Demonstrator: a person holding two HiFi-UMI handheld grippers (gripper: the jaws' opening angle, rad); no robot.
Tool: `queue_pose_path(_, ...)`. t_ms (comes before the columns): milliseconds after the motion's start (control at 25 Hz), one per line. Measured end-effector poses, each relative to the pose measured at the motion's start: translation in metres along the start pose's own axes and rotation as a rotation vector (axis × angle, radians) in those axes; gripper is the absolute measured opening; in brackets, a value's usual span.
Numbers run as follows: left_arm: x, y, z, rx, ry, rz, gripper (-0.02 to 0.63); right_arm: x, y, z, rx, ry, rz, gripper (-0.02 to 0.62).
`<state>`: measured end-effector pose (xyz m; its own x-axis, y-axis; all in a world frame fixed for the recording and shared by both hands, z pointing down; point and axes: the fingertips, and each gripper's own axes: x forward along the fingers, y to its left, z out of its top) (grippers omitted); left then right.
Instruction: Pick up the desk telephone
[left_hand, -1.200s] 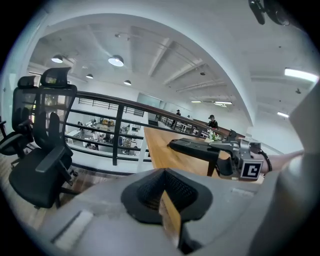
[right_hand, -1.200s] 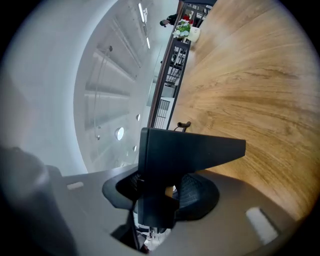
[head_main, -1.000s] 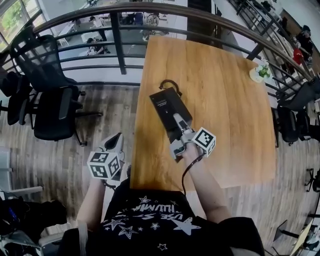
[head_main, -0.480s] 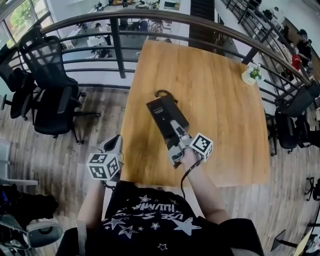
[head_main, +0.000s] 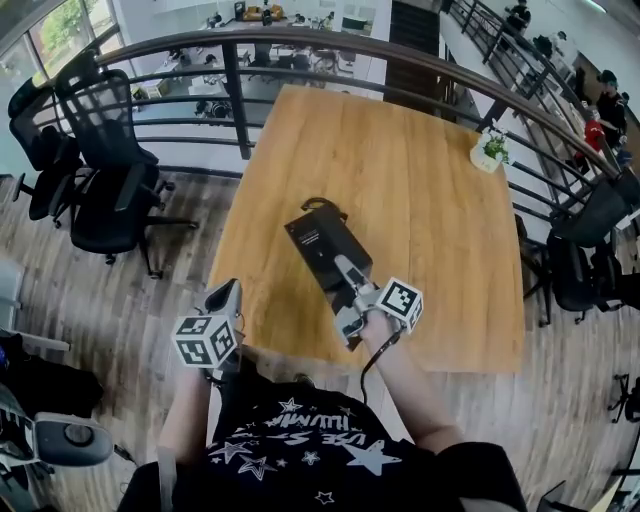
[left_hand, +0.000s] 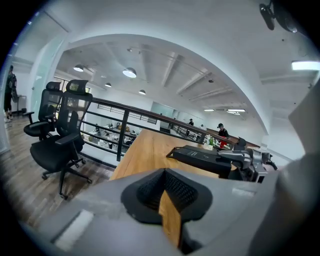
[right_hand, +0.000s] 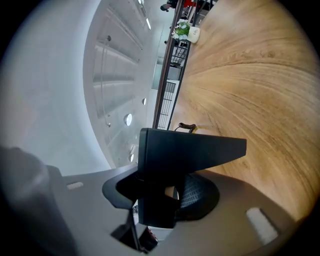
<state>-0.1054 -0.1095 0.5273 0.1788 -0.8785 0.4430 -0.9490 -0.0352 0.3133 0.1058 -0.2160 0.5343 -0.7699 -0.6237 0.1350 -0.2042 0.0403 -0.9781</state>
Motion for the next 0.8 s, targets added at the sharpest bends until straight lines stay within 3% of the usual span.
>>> queue_pose_path(280,-0.019,-0.04,-0.018,0.01,0.007,0.025,0.002,-0.037,-0.002,0.005,0.018,0.03,0.009,0.179)
queue_pose_path(800,-0.059,-0.052,-0.036,0.0,-0.006,0.022,0.002,-0.078,-0.001,-0.018,0.06,-0.008,0.016,0.179)
